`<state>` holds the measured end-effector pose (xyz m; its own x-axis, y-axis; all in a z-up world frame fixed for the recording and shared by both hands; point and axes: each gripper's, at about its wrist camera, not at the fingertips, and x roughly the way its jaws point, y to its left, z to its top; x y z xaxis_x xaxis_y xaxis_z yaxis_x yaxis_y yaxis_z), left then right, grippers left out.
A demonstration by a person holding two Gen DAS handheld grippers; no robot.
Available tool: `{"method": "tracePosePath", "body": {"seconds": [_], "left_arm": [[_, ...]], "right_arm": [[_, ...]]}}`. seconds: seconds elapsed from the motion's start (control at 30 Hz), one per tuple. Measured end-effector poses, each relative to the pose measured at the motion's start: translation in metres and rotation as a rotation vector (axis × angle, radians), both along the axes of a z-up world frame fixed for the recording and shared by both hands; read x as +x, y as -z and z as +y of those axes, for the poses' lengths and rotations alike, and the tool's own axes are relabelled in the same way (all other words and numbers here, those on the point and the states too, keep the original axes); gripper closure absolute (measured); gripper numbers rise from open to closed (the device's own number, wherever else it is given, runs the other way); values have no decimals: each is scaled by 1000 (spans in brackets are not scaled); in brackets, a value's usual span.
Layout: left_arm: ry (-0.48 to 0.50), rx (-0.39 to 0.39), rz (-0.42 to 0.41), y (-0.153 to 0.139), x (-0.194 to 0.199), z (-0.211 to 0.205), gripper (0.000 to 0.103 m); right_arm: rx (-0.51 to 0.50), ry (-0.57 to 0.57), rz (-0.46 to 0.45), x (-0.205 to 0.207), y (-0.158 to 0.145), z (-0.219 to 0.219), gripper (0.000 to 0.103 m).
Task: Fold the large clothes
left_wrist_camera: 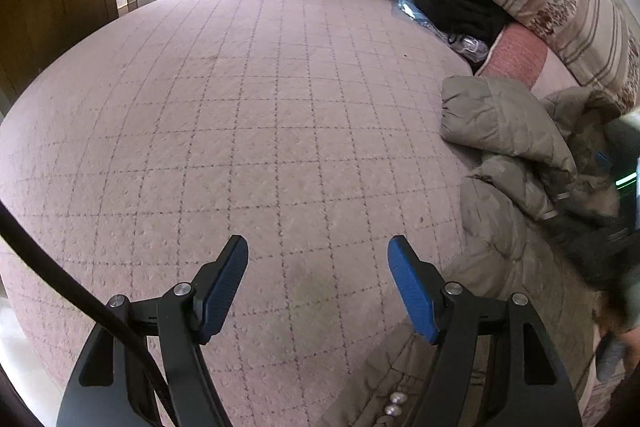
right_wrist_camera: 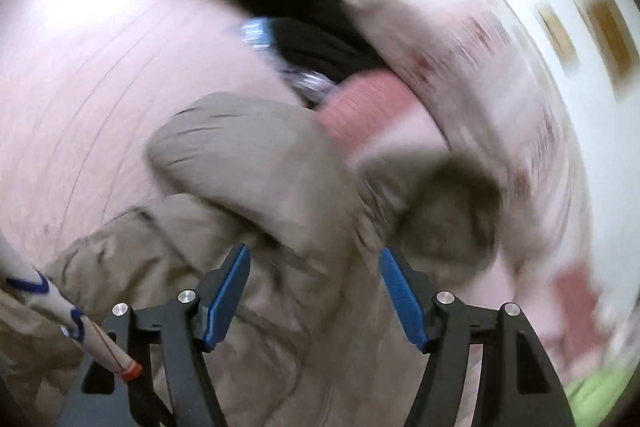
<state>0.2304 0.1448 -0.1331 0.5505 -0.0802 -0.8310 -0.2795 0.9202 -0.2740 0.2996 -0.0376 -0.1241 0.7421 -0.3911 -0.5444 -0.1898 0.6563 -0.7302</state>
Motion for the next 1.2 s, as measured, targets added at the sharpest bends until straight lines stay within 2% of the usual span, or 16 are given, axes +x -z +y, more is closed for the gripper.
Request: {"method": "tracePosePath", "body": {"seconds": [0.07, 0.17, 0.23, 0.3, 0.33, 0.37, 0.57, 0.67, 0.77, 0.83, 0.9, 0.93, 1.0, 1.03, 1.07, 1.2], "left_arm": [[-4, -18, 3, 1, 2, 3, 32], [1, -38, 11, 3, 5, 4, 32], [6, -37, 16, 4, 6, 4, 32], [13, -34, 14, 3, 6, 1, 32], [17, -30, 12, 3, 5, 0, 32], [21, -24, 9, 3, 5, -2, 32], [30, -12, 13, 4, 1, -7, 32], [31, -11, 15, 5, 0, -9, 32], [38, -12, 17, 6, 0, -11, 32], [44, -11, 20, 7, 0, -14, 32], [50, -11, 21, 7, 0, -17, 32], [50, -9, 18, 7, 0, -17, 32], [47, -1, 15, 6, 0, -18, 32], [45, 1, 16, 7, 1, -17, 32], [42, -2, 19, 7, 1, -16, 32], [18, -28, 35, 11, 3, -7, 32]], "right_arm": [[-280, -27, -62, 10, 31, 25, 31], [-564, -65, -134, 23, 67, 40, 31], [-656, -92, -126, 33, 87, 47, 31], [-681, -109, -128, 40, 95, 53, 45], [-647, -101, -112, 43, 92, 54, 82], [-614, -83, -101, 47, 89, 51, 103], [-245, 165, -183, 56, 11, 4, 103], [-3, 424, -212, 48, -32, -78, 103], [165, 669, -192, 29, -40, -163, 103], [279, 838, -122, 3, -24, -221, 103], [354, 848, -66, -22, -11, -240, 103], [356, 786, -53, -30, -9, -236, 102], [285, 646, -59, -36, -12, -206, 77], [246, 555, -73, -37, -17, -184, 45], [222, 485, -93, -36, -23, -167, 25], [65, 185, -126, -21, -24, -69, 23]]}}
